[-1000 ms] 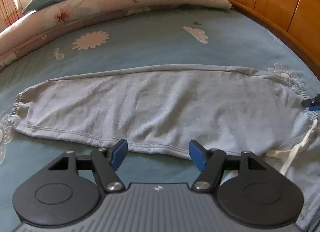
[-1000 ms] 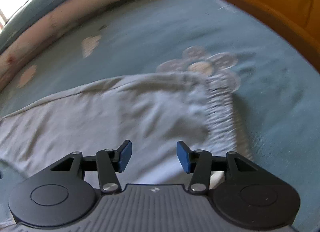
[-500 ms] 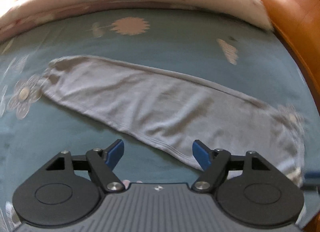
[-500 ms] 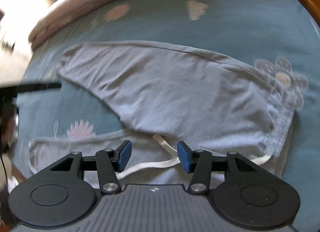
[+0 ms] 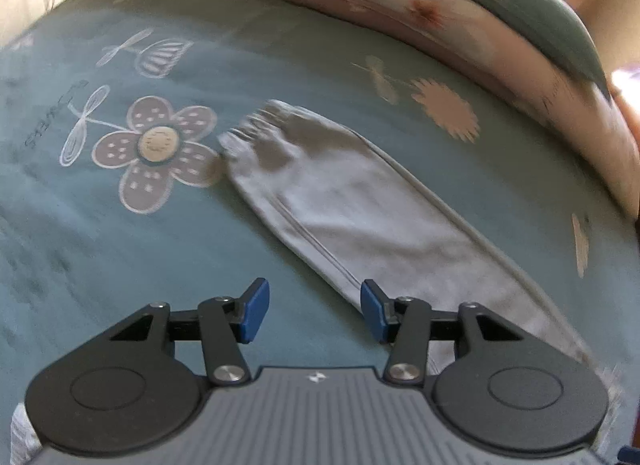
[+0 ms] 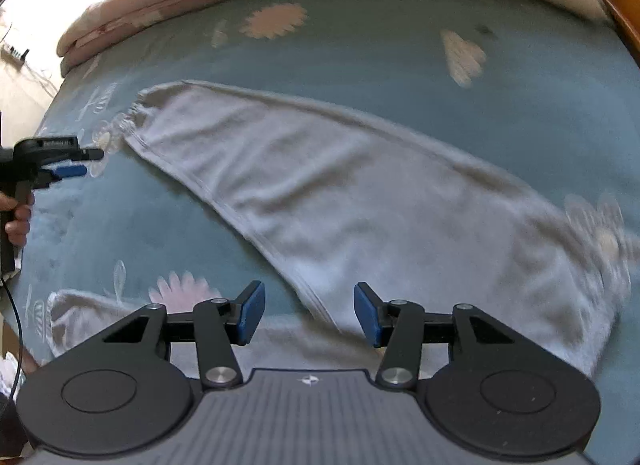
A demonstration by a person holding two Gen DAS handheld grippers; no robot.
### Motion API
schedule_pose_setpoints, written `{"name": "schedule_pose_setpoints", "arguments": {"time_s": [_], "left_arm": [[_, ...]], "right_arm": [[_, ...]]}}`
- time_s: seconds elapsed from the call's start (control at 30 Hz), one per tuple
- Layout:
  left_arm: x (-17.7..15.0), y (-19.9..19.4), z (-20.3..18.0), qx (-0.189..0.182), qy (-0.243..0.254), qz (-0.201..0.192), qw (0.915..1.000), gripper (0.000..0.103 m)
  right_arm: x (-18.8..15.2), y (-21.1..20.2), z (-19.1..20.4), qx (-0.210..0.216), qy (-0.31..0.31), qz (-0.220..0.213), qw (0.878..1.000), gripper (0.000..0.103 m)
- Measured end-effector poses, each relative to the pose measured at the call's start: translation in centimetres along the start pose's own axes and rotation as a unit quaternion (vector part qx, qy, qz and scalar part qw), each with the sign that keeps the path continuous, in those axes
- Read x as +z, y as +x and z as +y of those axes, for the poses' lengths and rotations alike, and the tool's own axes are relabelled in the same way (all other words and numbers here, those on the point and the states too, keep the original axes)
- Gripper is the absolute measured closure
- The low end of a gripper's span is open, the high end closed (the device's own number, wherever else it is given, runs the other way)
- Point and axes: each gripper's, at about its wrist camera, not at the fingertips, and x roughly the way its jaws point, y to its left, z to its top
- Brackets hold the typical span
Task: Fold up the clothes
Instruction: 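Grasp the elastic cuff of the folded leg with the left gripper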
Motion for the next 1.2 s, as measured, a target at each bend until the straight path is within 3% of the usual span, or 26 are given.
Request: {"name": "schedule_pose_setpoints", "arguments": {"time_s": [0.13, 0.2, 0.3, 0.5, 0.6, 0.9, 1.03, 1.13, 1.2], "left_arm": [[2.7, 1.6, 5.3, -0.01, -0.04, -0.003, 0.9991, 0.054], [3.3, 2.5, 6.9, -0.007, -0.061, -0.004, 0.9981, 0.054], [4.1, 3.9, 8.9, -0.007, -0.088, -0.007, 0.9961, 0.054], [6.4, 7.2, 10.2, -0.037, -0.096, -0.028, 0.9943, 0.057], [7.1, 9.8, 10.8, -0.05, -0.107, -0.031, 0.9925, 0.057], [6.7, 13.9, 11.6, -0.082, -0.132, -0.067, 0.9856, 0.057], [6.5, 15.1, 11.7, -0.098, -0.14, -0.085, 0.9817, 0.057], [6.1, 15.3, 11.2, -0.089, -0.112, -0.092, 0.9855, 0.057], [6.0, 15.4, 10.8, -0.081, -0.091, -0.094, 0.988, 0.057]], "right_arm": [[6.5, 2.7, 5.2, 0.004, -0.059, -0.013, 0.998, 0.05], [10.0, 4.1, 7.5, 0.021, -0.085, -0.022, 0.996, 0.065], [14.9, 7.0, 11.0, 0.053, -0.144, -0.023, 0.988, 0.071], [23.1, 13.5, 18.1, 0.09, -0.297, -0.032, 0.95, 0.07], [26.7, 18.8, 21.0, 0.09, -0.353, -0.025, 0.931, 0.07], [32.1, 31.2, 25.4, 0.144, -0.383, -0.013, 0.912, 0.068], [32.2, 34.3, 26.3, 0.157, -0.406, -0.009, 0.9, 0.068], [31.8, 35.8, 26.2, 0.167, -0.412, 0.007, 0.896, 0.067], [31.0, 36.4, 26.4, 0.146, -0.436, 0.016, 0.888, 0.061]]}}
